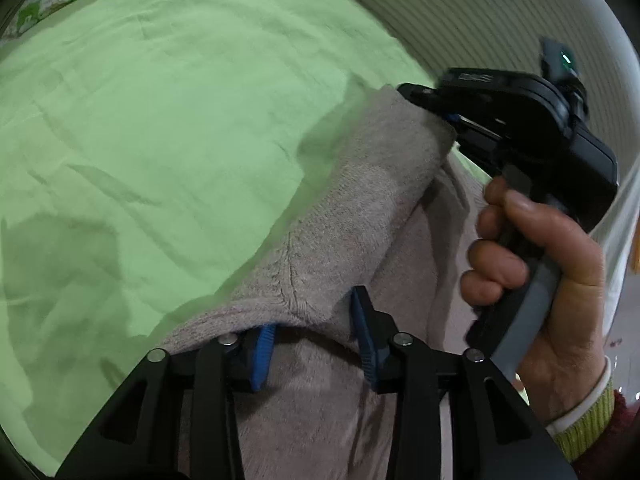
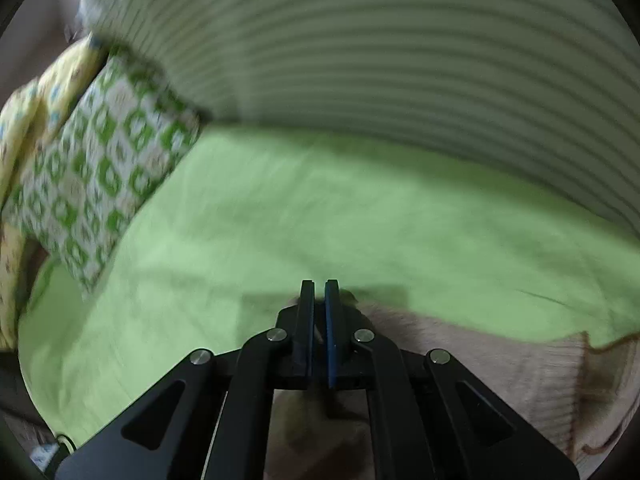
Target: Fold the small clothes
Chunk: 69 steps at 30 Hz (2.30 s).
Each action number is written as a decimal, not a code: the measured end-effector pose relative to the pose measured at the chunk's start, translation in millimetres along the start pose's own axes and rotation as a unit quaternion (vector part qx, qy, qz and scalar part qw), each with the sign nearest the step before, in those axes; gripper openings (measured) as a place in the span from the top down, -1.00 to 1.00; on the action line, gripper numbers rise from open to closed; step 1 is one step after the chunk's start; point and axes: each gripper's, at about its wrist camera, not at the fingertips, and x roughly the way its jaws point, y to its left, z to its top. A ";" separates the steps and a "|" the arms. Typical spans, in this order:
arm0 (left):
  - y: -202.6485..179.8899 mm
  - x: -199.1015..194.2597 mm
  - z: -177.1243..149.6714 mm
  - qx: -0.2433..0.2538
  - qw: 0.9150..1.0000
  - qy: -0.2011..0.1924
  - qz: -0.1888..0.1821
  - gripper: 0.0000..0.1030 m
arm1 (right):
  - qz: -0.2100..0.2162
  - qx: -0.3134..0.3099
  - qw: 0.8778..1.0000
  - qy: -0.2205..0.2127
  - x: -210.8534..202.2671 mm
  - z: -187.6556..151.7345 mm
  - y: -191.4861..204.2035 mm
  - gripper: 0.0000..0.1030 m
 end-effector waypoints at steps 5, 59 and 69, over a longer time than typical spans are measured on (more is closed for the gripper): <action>5.0 -24.3 -12.8 0.040 0.999 0.004 0.013 0.09 | 0.041 0.018 0.998 -0.045 -74.2 -32.3 -21.7 0.80; 109.0 -137.6 -235.4 0.176 0.968 0.172 0.047 -0.62 | -0.148 0.268 0.952 0.000 -355.0 -497.9 -108.9 -0.09; 111.3 -143.0 -261.9 0.184 0.964 0.192 0.021 -0.59 | -0.090 0.278 0.956 0.019 -345.3 -521.6 -93.1 -0.08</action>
